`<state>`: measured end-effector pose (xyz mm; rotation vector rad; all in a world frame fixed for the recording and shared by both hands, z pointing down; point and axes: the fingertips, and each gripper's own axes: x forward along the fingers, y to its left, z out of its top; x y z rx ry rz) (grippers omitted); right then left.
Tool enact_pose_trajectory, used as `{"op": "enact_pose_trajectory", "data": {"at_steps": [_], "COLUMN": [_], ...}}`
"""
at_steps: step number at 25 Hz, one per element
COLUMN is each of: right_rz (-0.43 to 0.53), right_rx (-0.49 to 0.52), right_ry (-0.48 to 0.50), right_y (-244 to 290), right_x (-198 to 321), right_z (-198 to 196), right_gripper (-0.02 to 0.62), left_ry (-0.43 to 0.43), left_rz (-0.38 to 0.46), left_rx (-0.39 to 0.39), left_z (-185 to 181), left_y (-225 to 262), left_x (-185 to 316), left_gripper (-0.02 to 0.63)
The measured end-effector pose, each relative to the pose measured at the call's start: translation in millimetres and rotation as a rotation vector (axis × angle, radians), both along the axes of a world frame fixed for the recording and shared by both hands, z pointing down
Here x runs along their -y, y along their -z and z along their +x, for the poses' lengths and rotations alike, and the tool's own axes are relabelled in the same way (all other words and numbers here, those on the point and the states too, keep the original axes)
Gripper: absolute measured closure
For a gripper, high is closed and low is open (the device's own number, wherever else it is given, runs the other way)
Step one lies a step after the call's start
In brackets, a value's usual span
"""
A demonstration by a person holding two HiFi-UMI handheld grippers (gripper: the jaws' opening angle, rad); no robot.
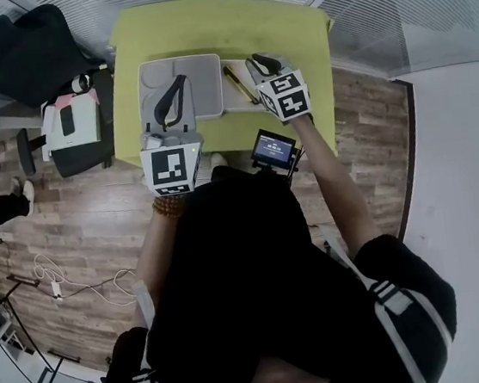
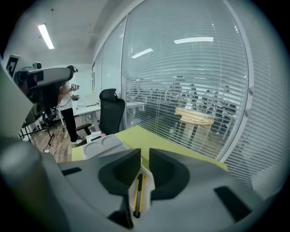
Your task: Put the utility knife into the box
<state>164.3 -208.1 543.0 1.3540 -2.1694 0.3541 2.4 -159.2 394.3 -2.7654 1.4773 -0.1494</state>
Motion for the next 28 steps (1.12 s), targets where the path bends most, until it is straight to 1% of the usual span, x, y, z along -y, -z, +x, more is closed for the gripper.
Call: {"op": "enact_pose_trajectory", "data": {"at_steps": [12, 21, 28], "right_rz": [0.11, 0.204, 0.317], "right_rx": [0.074, 0.098, 0.11], "right_ry": [0.025, 0.029, 0.043], "right_y": [58.8, 101.6, 146.3], "right_x": [-2.8, -5.9, -6.2], "right_z": [-20.8, -27.5, -34.6], "right_gripper": [0.546, 0.549, 0.554], "left_ry": [-0.016, -0.029, -0.046], "left_rz": [0.006, 0.035, 0.047], "left_rx": [0.002, -0.006, -0.007], "left_z": [2.8, 4.7, 7.5], "left_y": [2.1, 13.2, 17.3], "left_x": [3.1, 7.8, 9.9], "left_gripper": [0.588, 0.588, 0.588]}}
